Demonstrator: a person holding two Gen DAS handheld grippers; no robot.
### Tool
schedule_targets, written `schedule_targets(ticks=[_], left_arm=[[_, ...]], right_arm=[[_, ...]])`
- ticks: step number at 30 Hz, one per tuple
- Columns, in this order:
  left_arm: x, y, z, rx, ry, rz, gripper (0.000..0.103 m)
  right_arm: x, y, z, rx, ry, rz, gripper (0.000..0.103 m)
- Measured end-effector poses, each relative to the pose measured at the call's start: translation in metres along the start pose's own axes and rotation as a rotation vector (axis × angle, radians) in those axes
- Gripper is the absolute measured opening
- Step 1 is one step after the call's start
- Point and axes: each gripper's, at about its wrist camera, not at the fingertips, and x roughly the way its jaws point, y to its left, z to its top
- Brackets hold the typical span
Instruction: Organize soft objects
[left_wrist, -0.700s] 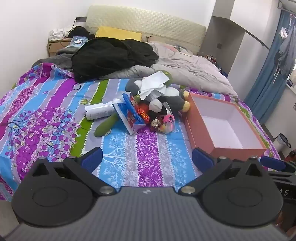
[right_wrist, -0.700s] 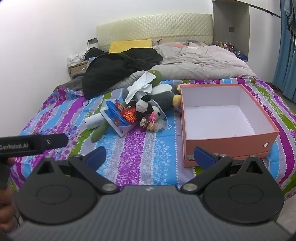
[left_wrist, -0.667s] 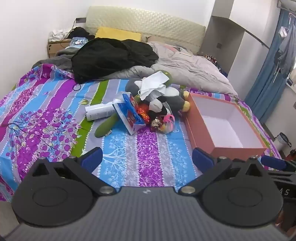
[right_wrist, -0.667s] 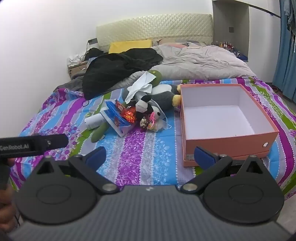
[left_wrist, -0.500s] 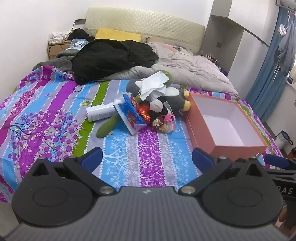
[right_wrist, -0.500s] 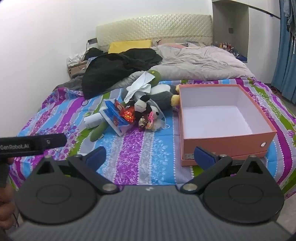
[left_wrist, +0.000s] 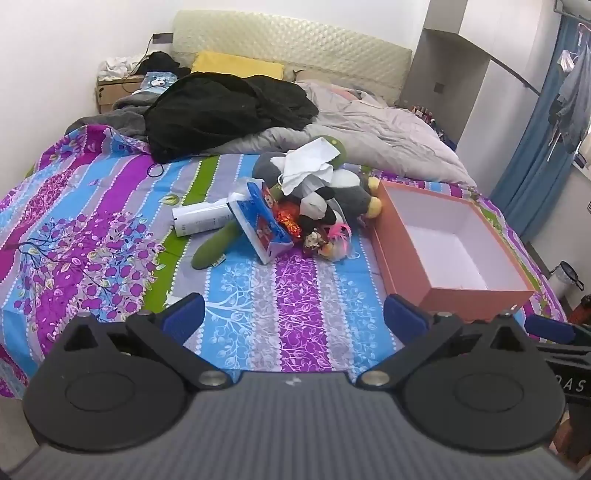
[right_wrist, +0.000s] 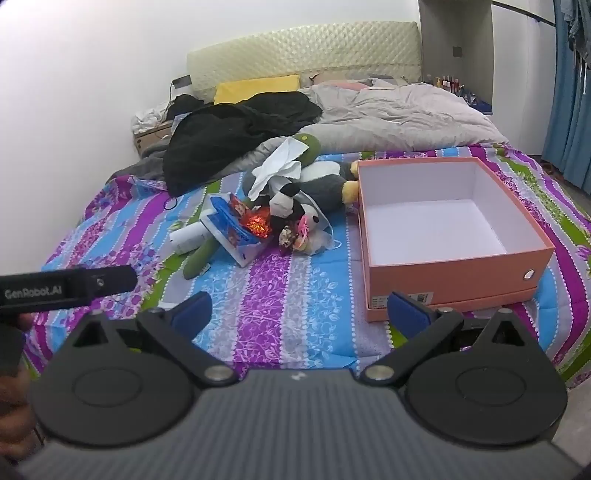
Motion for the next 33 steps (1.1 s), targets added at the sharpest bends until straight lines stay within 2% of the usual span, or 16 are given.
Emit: schedule_targets(ticks=[33], left_arm=[[0.0101,0.0047,-0.0026,-0.009,0.022,0.015,0.103]], right_arm=[[0.0070,0.0043,-0.0021,-0.016,0.034,0.014,0.103]])
